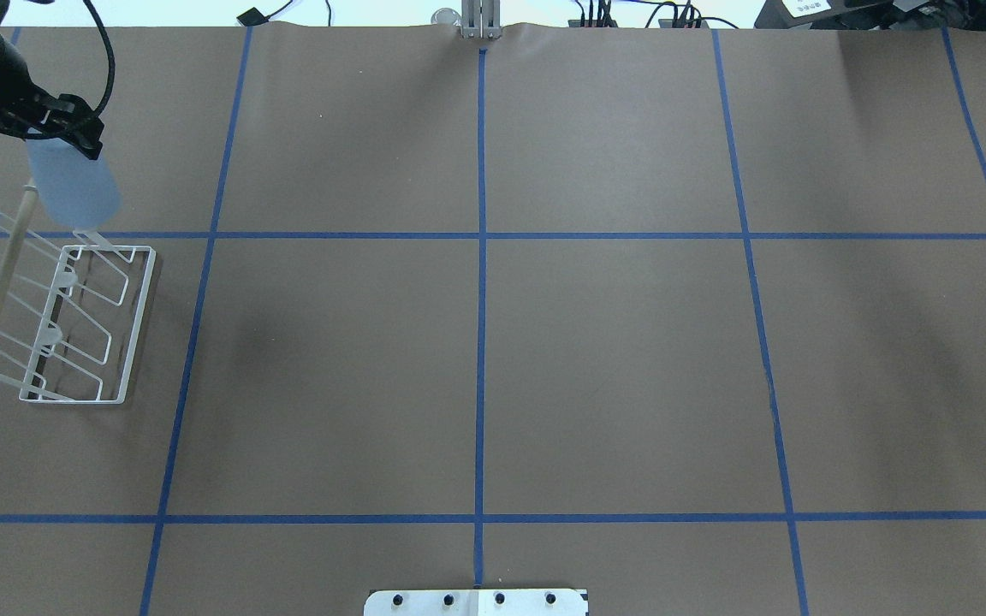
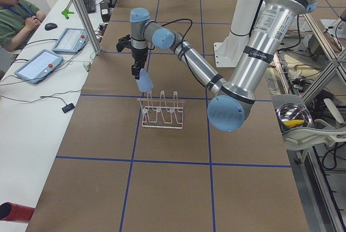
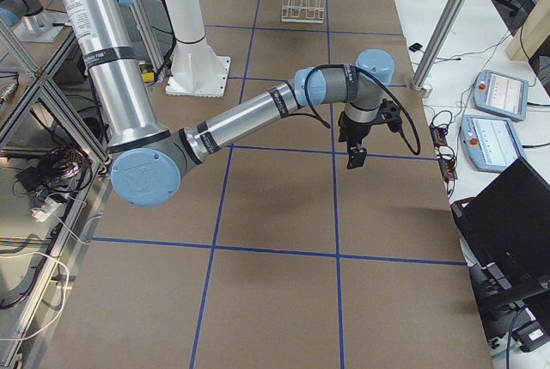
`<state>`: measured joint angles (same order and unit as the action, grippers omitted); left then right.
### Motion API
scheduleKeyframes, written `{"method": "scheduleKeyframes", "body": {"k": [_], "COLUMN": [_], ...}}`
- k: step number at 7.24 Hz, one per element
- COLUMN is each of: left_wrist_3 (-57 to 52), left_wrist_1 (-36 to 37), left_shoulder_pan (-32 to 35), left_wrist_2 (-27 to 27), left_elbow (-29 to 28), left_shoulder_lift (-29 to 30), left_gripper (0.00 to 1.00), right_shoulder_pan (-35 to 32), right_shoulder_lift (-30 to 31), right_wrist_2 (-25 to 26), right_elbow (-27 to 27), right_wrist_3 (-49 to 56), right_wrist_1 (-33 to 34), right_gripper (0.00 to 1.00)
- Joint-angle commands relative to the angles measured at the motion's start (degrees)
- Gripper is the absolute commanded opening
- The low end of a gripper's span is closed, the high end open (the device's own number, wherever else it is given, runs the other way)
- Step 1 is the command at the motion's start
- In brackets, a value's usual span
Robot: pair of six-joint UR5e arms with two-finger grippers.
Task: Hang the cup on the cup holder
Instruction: 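Lower the cup onto a peg of the white rack with the left gripper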
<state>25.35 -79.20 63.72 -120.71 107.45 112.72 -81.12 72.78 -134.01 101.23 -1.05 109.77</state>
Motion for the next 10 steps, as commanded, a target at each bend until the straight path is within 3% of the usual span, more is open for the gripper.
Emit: {"method": "scheduleKeyframes", "body": {"k": [1,5,6,7,8,10], "left_wrist_3": [-0.04,-0.04,-0.04,0.13,0.39,-0.04], "left_wrist_1": [-1.04,-6.66,-6.84,-6.84,-6.93,-6.93], "left_shoulder_pan": [-0.09,-0.70,-0.79,-0.79,-0.79,-0.79], "left_wrist_2": [-0.05,-0.14,-0.14,-1.27,-5.98,-6.47], "left_elbow": [-1.28,-7.16,-7.69,-7.79,-7.87,-7.44], "left_shoulder_lift": [-0.22,-0.75,-0.93,-0.84,-0.93,-1.01], "left_gripper": [0.00,0.00,0.20,0.16,0.16,0.98], "right_shoulder_pan": [0.00,0.00,0.00,0.00,0.00,0.00], "right_shoulder_lift": [0.08,0.52,0.52,0.52,0.61,0.61], "right_wrist_2": [-0.46,-0.46,-0.46,-0.46,-0.46,-0.46], "right_elbow": [0.02,0.20,0.28,0.63,0.72,0.72], "right_wrist_3": [0.08,0.00,0.00,0.00,0.00,0.00], "right_wrist_1": [0.00,0.00,0.00,0.00,0.00,0.00], "right_gripper": [1.00,1.00,1.00,1.00,1.00,1.00]}}
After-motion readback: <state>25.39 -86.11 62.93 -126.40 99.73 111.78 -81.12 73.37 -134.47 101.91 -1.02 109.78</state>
